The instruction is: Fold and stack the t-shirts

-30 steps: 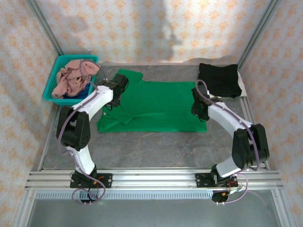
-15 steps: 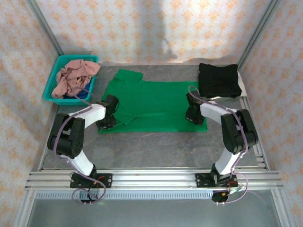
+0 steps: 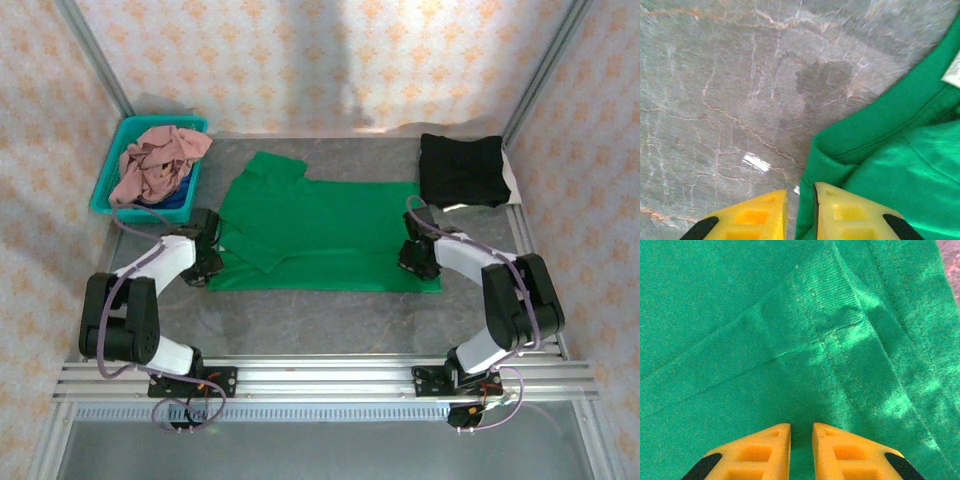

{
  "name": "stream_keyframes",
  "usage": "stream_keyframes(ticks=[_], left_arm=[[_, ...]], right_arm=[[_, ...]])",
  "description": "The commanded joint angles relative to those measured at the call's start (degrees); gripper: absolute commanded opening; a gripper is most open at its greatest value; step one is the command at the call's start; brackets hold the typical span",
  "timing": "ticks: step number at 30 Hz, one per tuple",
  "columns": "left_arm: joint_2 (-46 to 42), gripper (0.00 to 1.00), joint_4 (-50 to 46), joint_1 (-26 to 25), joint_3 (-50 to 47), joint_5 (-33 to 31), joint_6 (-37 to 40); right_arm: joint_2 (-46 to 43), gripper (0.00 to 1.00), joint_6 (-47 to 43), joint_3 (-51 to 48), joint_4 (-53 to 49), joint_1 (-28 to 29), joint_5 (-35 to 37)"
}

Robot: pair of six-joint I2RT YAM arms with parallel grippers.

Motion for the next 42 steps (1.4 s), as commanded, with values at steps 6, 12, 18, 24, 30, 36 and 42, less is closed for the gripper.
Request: stream_keyframes(ticks=[6,12,18,24,30,36,42], left_arm=[[-8.72,0.4,-5.07,-5.35,1.79,-0.9,-2.0],[-4.4,0.43,4.72,-13.83,3.07,6.53,-6.04],[6.49,0.43,10.26,-21.54,5.94,11.07,-8.91],[12.13,0.42,12.68,-21.87,7.34,12.82,-8.5],[13.09,0.33,11.43,-22.37,9.13,10.88,-8.06],[14.26,0.12,9.88,-22.78,11.11,9.97,-7.47],[15.65,0.0,6.85,-22.86,16.41,8.45,-4.96]], right_arm=[[-7.83,0.24,-1.27,-1.47,-0.93,2.25,-1.46],[-10.27,0.29,-3.84,-0.21,3.8,9.04,0.87],[-8.82,0.28,-2.32,-0.88,1.74,8.92,6.37],[-5.72,0.26,-3.34,-0.16,1.71,8.97,6.27],[-4.2,0.26,-2.6,-2.25,4.55,8.97,5.16],[-2.76,0.25,-2.3,-3.02,5.15,8.91,4.91],[-2.86,0.24,-2.61,-2.86,4.91,8.95,4.98]])
